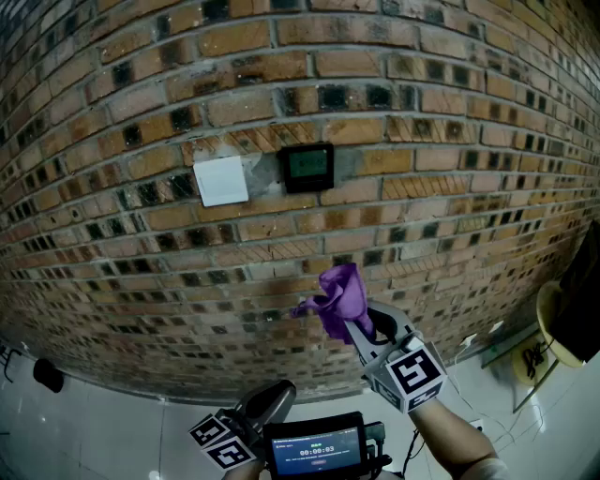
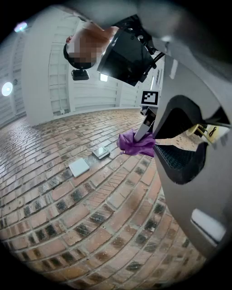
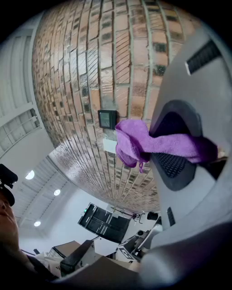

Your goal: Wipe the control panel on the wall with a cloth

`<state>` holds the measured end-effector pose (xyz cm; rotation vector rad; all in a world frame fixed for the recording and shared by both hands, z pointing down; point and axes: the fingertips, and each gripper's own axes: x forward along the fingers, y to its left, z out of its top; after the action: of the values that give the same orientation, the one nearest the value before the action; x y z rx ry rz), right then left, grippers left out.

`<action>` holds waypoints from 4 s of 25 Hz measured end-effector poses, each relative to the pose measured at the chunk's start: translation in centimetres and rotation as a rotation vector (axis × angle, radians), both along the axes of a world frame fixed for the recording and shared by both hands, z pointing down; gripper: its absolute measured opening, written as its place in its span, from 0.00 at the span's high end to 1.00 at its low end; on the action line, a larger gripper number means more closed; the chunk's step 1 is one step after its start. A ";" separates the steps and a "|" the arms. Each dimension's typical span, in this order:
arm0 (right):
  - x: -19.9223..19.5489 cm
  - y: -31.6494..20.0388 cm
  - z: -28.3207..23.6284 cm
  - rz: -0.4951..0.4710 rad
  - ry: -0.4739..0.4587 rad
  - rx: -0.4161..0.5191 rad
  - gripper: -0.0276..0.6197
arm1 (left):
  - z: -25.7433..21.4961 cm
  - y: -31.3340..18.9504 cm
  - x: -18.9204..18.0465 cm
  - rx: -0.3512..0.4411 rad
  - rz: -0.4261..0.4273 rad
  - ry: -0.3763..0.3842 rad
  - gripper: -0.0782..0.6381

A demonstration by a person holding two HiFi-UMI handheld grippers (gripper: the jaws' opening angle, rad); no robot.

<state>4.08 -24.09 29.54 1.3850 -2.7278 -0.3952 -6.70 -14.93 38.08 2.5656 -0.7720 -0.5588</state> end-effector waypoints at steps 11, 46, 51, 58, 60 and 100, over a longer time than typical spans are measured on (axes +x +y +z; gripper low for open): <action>-3.6 -1.9 -4.3 -0.063 0.067 0.106 0.82 | -2.7 -0.6 -0.1 0.075 -0.008 0.002 0.85; -12.3 -10.9 -14.8 -0.107 0.135 0.287 0.83 | -4.9 -1.8 -2.5 0.115 -0.064 -0.044 0.85; -12.9 -12.5 -15.2 -0.102 0.135 0.278 0.82 | -5.1 -2.1 -2.6 0.122 -0.077 -0.050 0.85; -11.4 -13.7 -15.8 -0.069 0.125 0.278 0.83 | -5.4 -2.3 -2.6 0.128 -0.086 -0.055 0.85; -10.9 -13.8 -15.9 -0.059 0.125 0.279 0.82 | -5.3 -2.3 -2.4 0.128 -0.082 -0.056 0.85; 5.0 -14.0 -16.3 0.257 0.111 0.289 0.82 | -5.3 -1.8 1.9 0.132 0.034 -0.040 0.85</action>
<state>9.05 -38.06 13.29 1.6955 -2.4348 -0.8437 -4.84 -16.75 32.83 2.7135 -0.7260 -0.5668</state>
